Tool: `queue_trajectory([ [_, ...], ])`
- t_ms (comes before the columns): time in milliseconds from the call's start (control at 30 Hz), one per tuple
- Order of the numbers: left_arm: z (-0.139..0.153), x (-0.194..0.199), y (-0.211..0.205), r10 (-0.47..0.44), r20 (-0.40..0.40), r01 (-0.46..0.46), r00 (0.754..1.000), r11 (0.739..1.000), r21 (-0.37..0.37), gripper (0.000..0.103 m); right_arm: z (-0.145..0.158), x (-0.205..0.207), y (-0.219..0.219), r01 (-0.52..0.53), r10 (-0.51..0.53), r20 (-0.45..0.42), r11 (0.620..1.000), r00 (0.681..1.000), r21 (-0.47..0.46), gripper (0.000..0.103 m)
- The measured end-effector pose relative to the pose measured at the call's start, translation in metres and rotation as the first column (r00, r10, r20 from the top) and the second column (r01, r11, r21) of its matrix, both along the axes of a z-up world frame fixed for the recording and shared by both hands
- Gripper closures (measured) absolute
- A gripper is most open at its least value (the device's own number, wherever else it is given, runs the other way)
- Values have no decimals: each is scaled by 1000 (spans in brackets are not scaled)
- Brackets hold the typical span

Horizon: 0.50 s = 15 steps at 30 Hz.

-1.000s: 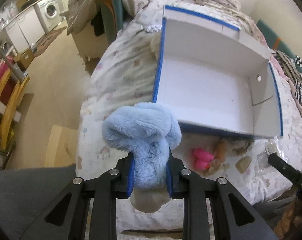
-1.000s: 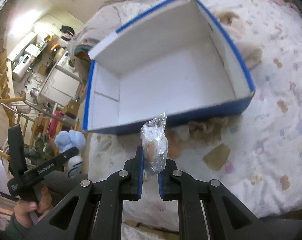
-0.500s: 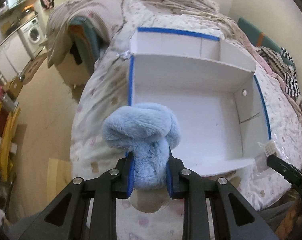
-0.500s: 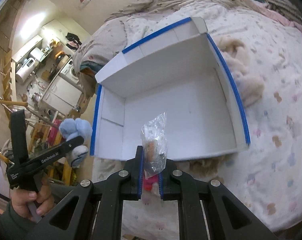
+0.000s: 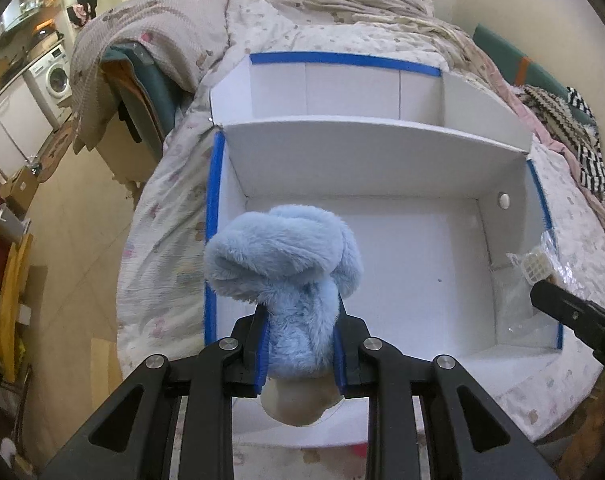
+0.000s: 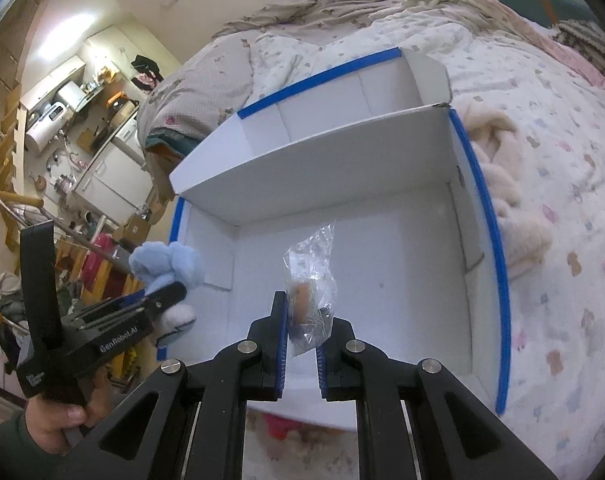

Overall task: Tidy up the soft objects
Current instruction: 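Carry the slipper and bag over the box and open both tools to drop them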

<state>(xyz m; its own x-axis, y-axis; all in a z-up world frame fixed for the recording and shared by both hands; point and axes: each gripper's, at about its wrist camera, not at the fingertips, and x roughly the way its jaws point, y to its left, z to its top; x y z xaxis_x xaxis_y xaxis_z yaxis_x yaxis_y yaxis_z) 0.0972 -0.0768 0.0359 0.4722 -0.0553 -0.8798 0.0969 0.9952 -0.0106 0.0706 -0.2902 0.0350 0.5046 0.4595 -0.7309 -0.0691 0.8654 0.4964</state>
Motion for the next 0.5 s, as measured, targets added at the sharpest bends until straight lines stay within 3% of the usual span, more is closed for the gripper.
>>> queue_trajectory([
  [500,-44,7,-1,6,-55,-6,998,1000,4,80,-52,17,19,9,-18,-96,996,995,-94,89],
])
